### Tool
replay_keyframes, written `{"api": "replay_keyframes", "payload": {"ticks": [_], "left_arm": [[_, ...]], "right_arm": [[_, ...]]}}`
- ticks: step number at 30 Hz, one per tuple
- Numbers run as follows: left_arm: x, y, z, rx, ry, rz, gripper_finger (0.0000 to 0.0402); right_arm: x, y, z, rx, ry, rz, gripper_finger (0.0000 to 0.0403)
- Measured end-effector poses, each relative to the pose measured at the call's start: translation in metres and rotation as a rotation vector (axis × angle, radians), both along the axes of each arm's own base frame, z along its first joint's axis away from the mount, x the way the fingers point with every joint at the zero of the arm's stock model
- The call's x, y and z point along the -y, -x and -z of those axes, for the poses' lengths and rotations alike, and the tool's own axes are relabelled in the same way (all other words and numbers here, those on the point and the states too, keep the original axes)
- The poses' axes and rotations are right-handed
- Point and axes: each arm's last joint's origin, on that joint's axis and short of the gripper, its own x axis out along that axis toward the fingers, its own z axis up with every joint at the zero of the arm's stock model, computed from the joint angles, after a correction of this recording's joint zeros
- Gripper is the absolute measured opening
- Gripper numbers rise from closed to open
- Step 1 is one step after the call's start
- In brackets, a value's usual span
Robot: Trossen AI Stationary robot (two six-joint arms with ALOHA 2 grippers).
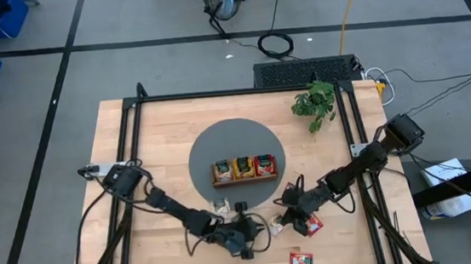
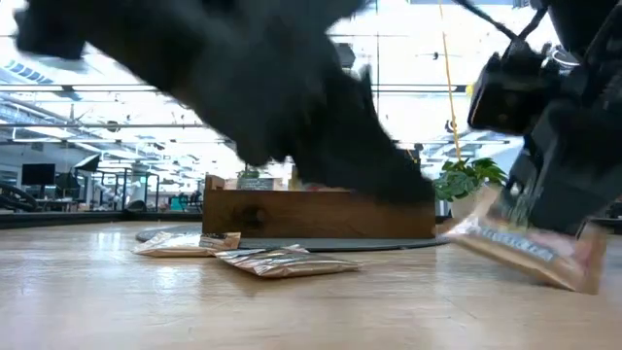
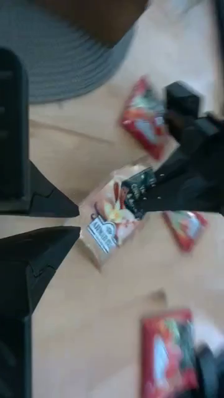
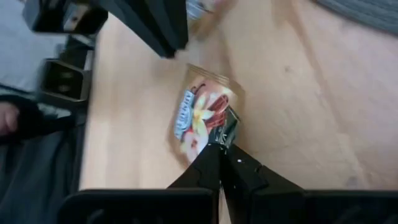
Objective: Pick & Place Tea
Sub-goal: Put the bottom brown tea bag into the left section of the wooden organizer
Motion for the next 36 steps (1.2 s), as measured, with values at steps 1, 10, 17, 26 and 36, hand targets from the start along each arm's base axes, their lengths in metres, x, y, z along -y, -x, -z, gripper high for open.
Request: {"api": "replay_keyframes", "payload": {"ticks": [1,10,17,26,36], "left_arm": [[0.004,0.004,-0.007,0.004,-0.014,0.006,0.0042],[0.035,0.054,-0.059,-0.069,-0.071,0.046,0.0042],[0.061,0.111,-0.074,-0.052,-0.2,-0.087,0.0042],[0.081,0.156,-0.081,0.104,-0.281,-0.198,0.0042],[0.079,0.156,-0.08,0.078,-0.297,-0.188,0.0042]], "right_arm": [[0.0,-0.001,-0.004,0.013,-0.006,-0.016,0.0002],[0.002,-0.026,-0.054,0.088,0.143,-0.149,0.0001],[0.01,-0.058,-0.102,0.066,0.365,-0.241,0.0001],[0.07,-0.104,-0.153,-0.07,0.623,-0.229,0.0],[0.108,-0.172,-0.153,-0.076,0.7,-0.325,0.0]]}}
